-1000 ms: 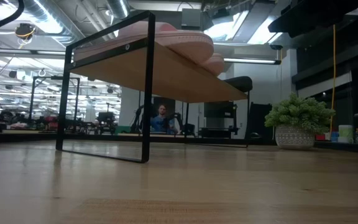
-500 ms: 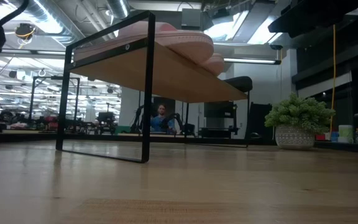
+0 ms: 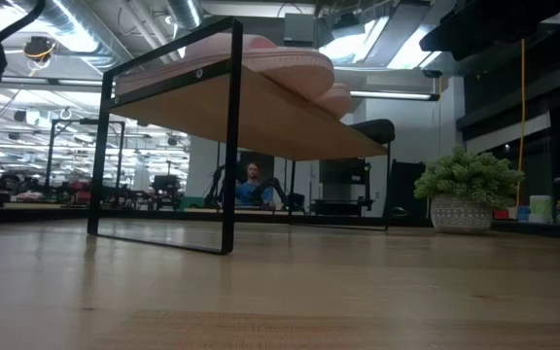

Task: Pick and place slides into the shelf
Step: Put the black slides on the shelf

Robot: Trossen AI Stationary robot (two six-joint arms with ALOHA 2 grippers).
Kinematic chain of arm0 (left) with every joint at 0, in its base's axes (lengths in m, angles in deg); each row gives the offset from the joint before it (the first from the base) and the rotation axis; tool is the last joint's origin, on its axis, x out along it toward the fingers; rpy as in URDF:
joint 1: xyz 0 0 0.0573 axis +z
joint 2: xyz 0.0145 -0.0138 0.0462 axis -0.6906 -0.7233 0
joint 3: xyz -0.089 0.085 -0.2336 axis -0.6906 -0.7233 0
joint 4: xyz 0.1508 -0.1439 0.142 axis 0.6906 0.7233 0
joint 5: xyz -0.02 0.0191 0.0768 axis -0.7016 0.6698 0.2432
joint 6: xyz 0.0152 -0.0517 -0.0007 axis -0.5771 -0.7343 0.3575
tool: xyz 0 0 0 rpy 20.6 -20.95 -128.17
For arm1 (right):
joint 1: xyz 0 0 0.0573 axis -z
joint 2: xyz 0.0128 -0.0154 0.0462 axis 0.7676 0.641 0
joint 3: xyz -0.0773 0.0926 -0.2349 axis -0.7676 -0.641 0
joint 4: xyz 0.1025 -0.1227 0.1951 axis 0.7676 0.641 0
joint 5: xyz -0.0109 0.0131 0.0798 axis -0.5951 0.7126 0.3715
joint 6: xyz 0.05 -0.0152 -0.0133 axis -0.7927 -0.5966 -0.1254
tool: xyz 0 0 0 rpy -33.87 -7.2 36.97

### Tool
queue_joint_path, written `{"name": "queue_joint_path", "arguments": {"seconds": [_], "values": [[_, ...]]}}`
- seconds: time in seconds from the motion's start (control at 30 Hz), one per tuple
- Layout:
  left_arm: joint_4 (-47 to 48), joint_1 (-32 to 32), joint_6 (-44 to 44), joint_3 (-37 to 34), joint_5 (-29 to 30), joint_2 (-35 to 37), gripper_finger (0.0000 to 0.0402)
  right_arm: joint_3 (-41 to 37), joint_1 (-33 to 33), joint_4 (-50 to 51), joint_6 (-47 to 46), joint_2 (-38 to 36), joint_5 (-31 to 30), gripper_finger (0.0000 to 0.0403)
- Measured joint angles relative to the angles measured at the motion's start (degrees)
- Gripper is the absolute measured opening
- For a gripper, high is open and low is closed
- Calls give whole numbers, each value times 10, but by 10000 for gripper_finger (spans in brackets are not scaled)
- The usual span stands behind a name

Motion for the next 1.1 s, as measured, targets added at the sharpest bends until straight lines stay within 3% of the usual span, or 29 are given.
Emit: {"name": "queue_joint_path", "arguments": {"seconds": [0.23, 0.5, 0.7, 1.1], "values": [[-12, 0, 32, 14, -13, 30, 236, 0, 0, 0, -1, 0, 0, 32], [-9, 0, 15, 17, 23, 140, 236, 0, 0, 0, -1, 0, 0, 32], [22, 0, 14, 17, 33, 170, 234, 0, 0, 0, 1, 0, 0, 32], [-137, 0, -12, -112, -25, 176, 233, 0, 0, 0, -8, 0, 0, 32]]}}
